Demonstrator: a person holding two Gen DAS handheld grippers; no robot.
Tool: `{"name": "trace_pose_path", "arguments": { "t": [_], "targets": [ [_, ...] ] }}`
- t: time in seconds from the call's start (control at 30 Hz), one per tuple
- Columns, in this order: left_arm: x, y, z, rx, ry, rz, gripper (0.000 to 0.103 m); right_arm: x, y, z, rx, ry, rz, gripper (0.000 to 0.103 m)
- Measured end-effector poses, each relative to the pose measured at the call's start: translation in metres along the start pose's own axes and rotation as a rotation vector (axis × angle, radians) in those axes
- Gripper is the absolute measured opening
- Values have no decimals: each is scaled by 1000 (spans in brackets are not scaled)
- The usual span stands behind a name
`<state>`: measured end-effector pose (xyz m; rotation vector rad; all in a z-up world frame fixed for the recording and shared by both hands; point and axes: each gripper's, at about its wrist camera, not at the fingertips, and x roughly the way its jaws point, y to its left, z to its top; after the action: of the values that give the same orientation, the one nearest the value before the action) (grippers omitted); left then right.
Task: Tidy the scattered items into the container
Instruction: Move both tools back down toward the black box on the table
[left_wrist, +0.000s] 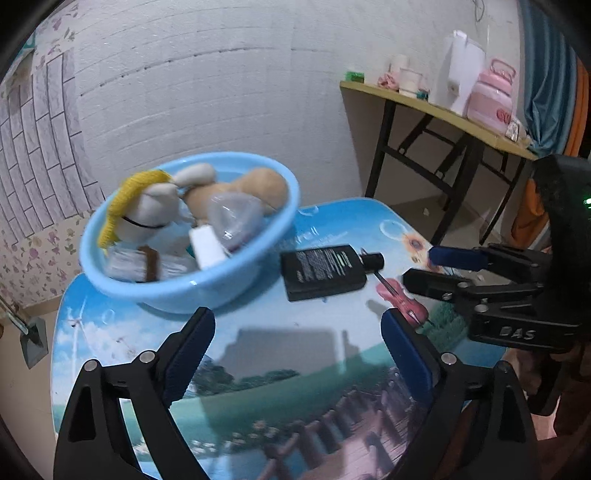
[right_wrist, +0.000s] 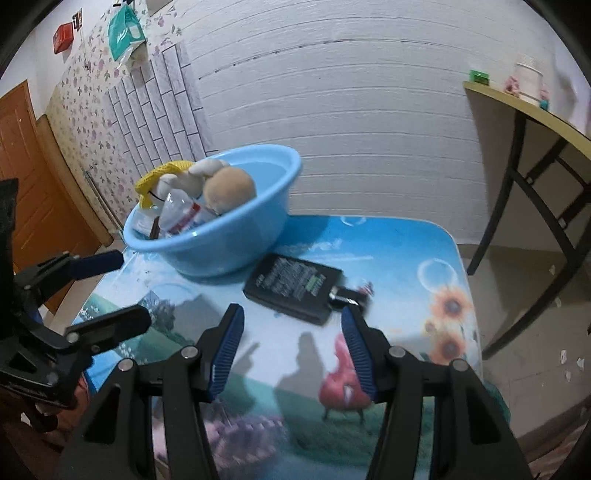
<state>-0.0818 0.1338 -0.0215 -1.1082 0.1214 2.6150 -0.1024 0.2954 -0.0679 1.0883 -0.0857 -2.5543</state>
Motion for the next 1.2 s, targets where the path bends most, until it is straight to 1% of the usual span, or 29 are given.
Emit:
{"name": "trace_pose_path", "arguments": {
  "t": [0.23, 0.33, 0.47, 0.6, 0.8, 0.9, 0.97, 1.03, 1.13, 1.2],
  "targets": [
    [27, -30, -6, 7, 74, 31, 92, -24, -37, -25, 47, -29, 18, 55],
    [35, -37, -7, 4, 83, 43, 92, -28, -51, -35, 57, -25, 12, 55],
    [43, -40, -2, -27, 76, 66, 92, -22, -65, -48, 71, -7, 23, 55],
    [54, -41, 5, -46, 87, 100, 92, -13, -80, -59, 113, 4, 86, 55],
    [70, -44, 13, -43, 122, 141, 92, 0, -97, -61, 137, -24, 139, 55],
    [80, -46, 14, -36, 145, 150, 92, 6, -102, -63, 148, -30, 151, 55],
    [87, -47, 14, -28, 163, 166, 92, 6, -102, -63, 165, -38, 197, 55],
    [92, -47, 13, -26, 179, 178, 92, 7, -99, -63, 151, -41, 198, 55],
    [94, -48, 14, -26, 182, 183, 92, 10, -94, -63, 137, -20, 222, 55],
    [95, -49, 13, -20, 182, 188, 92, 10, -93, -63, 136, -21, 225, 55]
  ]
}}
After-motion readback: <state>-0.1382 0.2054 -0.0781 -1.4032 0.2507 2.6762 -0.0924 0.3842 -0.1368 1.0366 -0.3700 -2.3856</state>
